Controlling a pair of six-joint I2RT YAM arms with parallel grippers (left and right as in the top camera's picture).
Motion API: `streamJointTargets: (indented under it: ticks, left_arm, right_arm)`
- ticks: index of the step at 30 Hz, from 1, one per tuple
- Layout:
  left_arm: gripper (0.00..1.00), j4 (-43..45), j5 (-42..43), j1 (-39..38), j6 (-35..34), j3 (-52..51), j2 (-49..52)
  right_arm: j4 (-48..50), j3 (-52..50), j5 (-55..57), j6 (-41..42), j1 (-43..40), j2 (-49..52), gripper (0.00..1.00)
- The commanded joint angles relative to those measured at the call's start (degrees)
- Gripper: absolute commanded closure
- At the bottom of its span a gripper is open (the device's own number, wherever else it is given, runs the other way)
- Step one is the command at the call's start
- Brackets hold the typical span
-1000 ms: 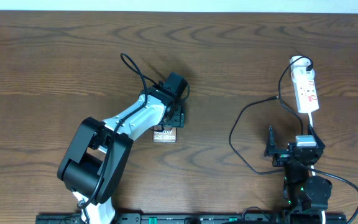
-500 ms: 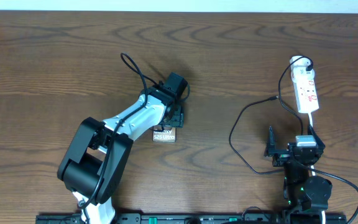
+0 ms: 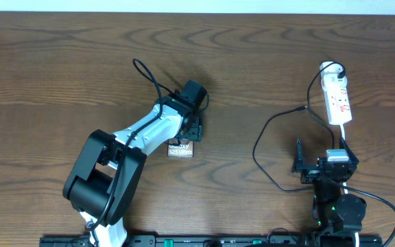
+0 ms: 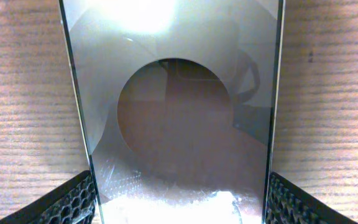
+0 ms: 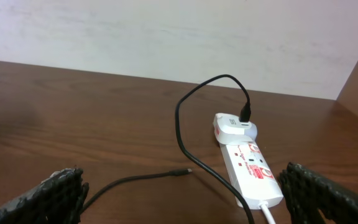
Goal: Plug charger to phone and switch on socket
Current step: 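Close the left gripper on the phone's long edges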
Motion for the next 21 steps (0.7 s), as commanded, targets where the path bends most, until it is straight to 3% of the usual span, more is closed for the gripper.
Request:
streamJointTargets:
  ticks: [1, 21]
  left_arm:
    - [0.31, -0.6, -1.1, 0.0, 0.1, -0.7, -2.0]
    - [0.32, -2.4, -1.1, -0.1, -0.2, -0.7, -9.3]
  right_arm:
    - [-0.3, 0.0, 0.3, -0.6, 0.2, -0.5, 0.01]
    - [-0.3, 0.0, 0.3, -0.6, 0.2, -0.5, 0.01]
